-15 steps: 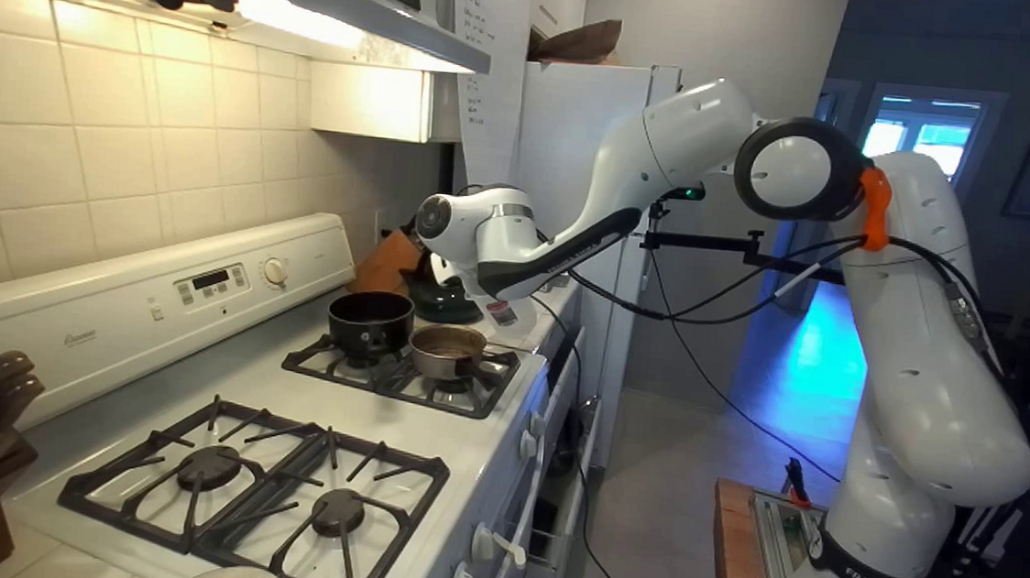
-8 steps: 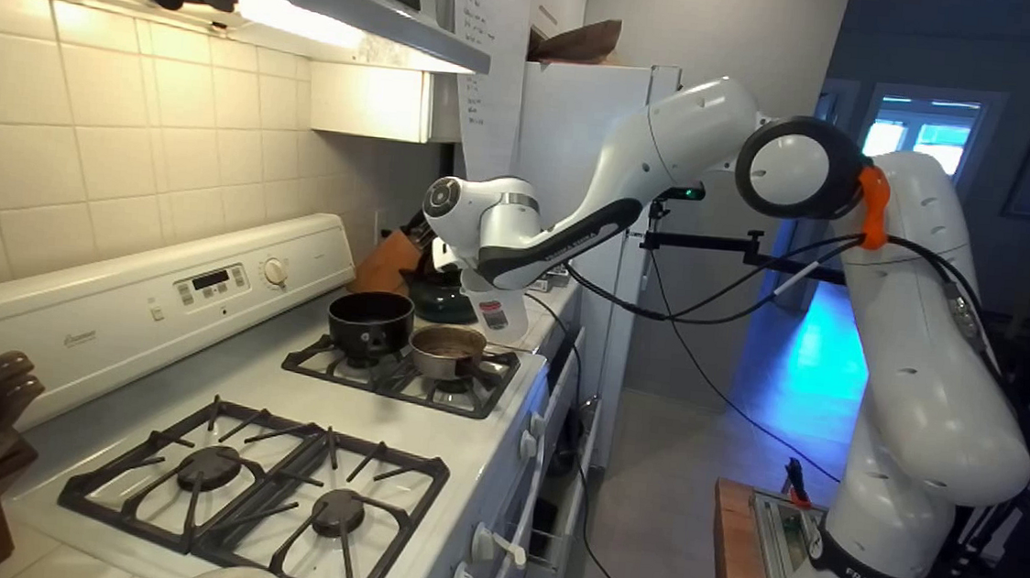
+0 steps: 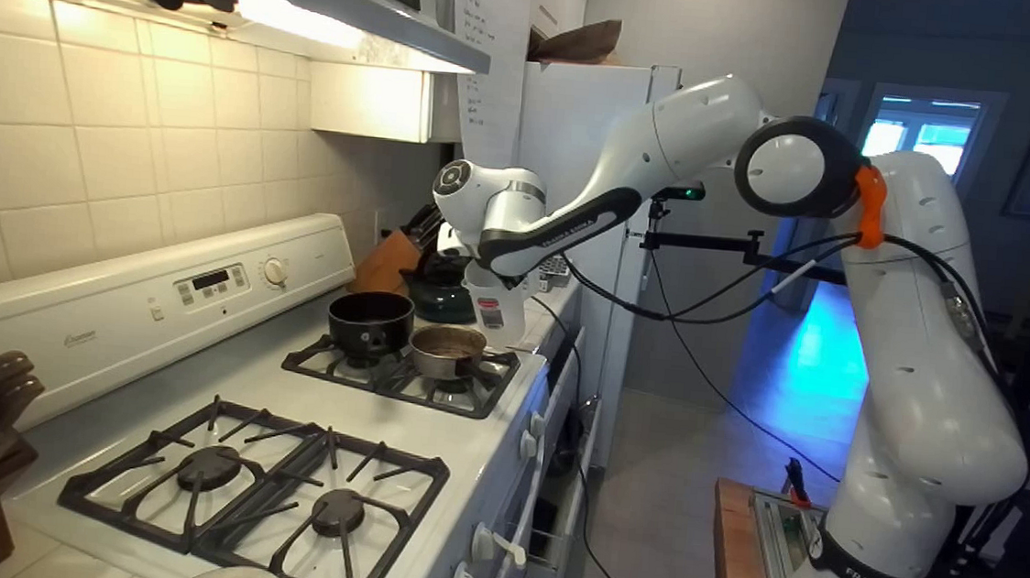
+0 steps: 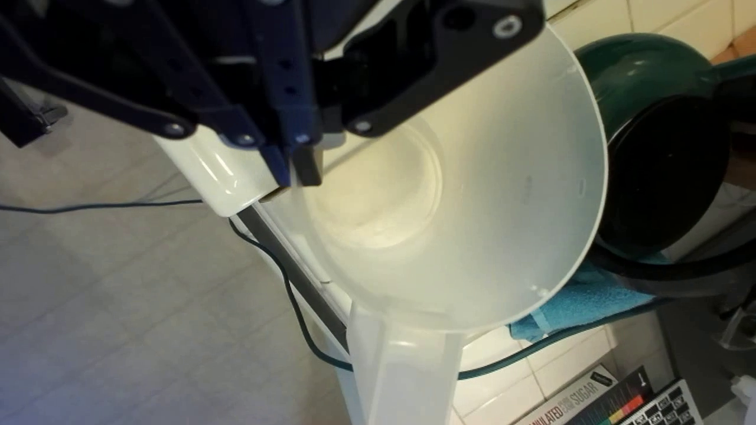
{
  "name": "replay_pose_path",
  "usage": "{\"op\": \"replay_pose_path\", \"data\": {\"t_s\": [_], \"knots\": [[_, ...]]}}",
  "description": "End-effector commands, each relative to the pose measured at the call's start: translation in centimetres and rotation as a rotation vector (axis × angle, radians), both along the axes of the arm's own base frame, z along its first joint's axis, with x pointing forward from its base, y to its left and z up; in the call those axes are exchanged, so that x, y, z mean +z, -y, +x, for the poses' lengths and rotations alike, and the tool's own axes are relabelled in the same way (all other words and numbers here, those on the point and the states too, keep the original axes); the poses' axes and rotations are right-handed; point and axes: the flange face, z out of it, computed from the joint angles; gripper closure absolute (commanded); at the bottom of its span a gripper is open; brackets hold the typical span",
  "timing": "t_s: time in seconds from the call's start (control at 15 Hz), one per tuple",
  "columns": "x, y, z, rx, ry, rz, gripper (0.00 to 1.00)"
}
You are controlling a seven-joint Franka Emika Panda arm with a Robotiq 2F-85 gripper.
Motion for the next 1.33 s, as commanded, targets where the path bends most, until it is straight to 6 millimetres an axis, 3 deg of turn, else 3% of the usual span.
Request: {"op": "replay_pose_path", "data": {"t_s": [0.0, 0.8, 1.27], "knots": [[2.1, 1.2, -0.1, -0.057, 0.089, 0.05, 0.99], [4.7, 4.3, -0.6, -0.226, 0.218, 0.21, 0.99], [4.4, 5.1, -0.7, -0.277, 0.252, 0.261, 0.99]]}}
